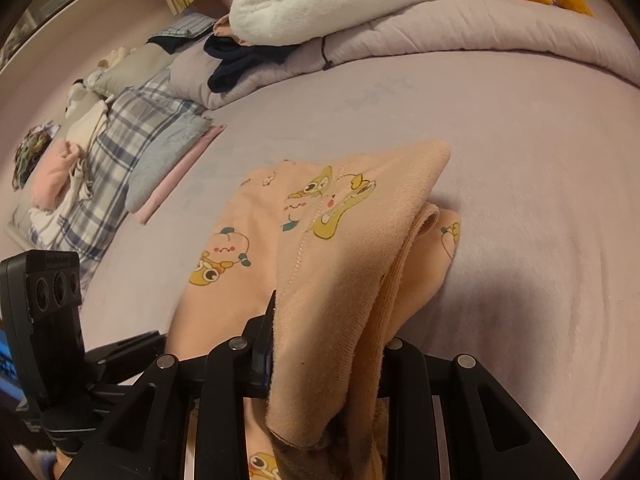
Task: Fold small clothes
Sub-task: 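Lower the held shirt edge onto the bundle and open both tools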
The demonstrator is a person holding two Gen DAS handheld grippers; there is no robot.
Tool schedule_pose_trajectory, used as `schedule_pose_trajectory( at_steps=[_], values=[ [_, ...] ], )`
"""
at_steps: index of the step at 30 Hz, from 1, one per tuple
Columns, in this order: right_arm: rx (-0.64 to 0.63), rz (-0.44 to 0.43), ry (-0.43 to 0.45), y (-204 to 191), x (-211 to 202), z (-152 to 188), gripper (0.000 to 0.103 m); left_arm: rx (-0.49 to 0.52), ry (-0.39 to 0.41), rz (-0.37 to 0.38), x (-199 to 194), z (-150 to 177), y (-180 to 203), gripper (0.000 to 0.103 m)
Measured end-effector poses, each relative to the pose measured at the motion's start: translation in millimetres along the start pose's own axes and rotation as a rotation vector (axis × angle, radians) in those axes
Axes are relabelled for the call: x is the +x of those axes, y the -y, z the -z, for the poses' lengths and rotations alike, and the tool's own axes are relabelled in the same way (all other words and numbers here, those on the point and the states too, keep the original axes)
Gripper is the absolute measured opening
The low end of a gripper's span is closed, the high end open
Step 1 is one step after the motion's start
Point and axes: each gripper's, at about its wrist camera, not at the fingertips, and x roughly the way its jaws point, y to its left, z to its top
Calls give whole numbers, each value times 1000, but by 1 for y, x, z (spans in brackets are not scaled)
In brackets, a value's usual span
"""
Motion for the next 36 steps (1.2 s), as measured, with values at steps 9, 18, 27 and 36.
schedule_pose_trajectory(
  at_steps=[9, 18, 27, 36],
  values=[
    [24, 9, 0, 4, -4, 0, 33, 1, 0, -25, -1, 1, 0, 59],
    [39, 18, 4, 6, -8, 0, 34, 0, -2, -42, -6, 5, -1, 62],
    [34, 54, 14, 6, -16, 0, 36, 7, -3, -68, -13, 10, 1, 62],
    [53, 78, 28, 10, -24, 2, 41, 22, -5, -95, -19, 17, 1, 62]
  ],
)
